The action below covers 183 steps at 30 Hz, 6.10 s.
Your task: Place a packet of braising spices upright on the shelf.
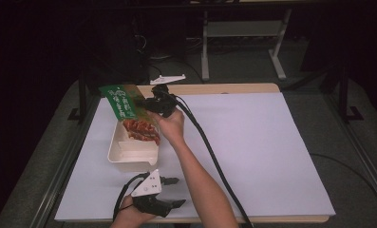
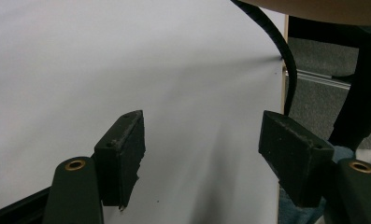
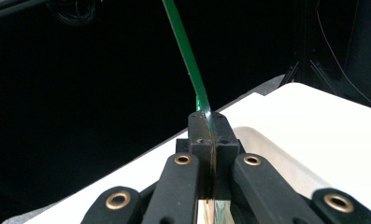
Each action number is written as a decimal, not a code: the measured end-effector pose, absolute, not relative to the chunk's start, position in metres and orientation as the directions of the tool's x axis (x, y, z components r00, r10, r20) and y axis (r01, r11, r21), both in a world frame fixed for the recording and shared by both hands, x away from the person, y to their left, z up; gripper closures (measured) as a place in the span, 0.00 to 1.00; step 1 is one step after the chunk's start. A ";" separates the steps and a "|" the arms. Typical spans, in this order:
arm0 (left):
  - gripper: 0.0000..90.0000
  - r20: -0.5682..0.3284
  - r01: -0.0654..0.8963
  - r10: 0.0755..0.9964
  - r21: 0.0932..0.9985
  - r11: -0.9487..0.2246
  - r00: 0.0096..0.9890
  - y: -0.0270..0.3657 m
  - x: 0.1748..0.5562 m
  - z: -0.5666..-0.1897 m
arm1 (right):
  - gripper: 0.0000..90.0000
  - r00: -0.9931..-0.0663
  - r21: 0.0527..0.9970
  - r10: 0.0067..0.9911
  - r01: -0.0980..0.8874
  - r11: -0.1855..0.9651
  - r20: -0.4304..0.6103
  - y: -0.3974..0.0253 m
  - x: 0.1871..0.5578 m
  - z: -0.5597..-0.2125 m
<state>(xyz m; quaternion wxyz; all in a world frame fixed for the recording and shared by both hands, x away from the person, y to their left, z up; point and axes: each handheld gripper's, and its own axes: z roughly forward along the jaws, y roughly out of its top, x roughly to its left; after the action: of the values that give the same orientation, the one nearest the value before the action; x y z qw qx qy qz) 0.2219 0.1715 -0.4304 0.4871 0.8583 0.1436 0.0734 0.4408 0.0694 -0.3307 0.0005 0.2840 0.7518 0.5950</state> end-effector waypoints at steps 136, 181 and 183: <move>0.30 -0.018 0.210 0.360 0.839 -0.502 0.933 0.164 0.229 -0.437 | 0.49 -0.796 0.794 0.504 0.526 0.304 0.335 -0.122 0.373 -0.355; 0.29 -0.023 0.222 0.377 0.840 -0.494 0.926 0.166 0.231 -0.437 | 0.44 -0.760 0.779 0.547 0.561 0.278 0.352 -0.191 0.324 -0.383; 0.29 -0.023 0.223 0.378 0.840 -0.494 0.925 0.166 0.231 -0.437 | 0.44 -0.758 0.779 0.549 0.562 0.277 0.352 -0.193 0.322 -0.385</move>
<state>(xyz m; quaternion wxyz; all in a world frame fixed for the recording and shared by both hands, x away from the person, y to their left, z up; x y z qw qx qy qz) 0.2309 0.1659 -0.4367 0.4715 0.8605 0.1747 0.0823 0.3216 -0.1933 -0.3852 -0.0068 0.3476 0.7991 0.4905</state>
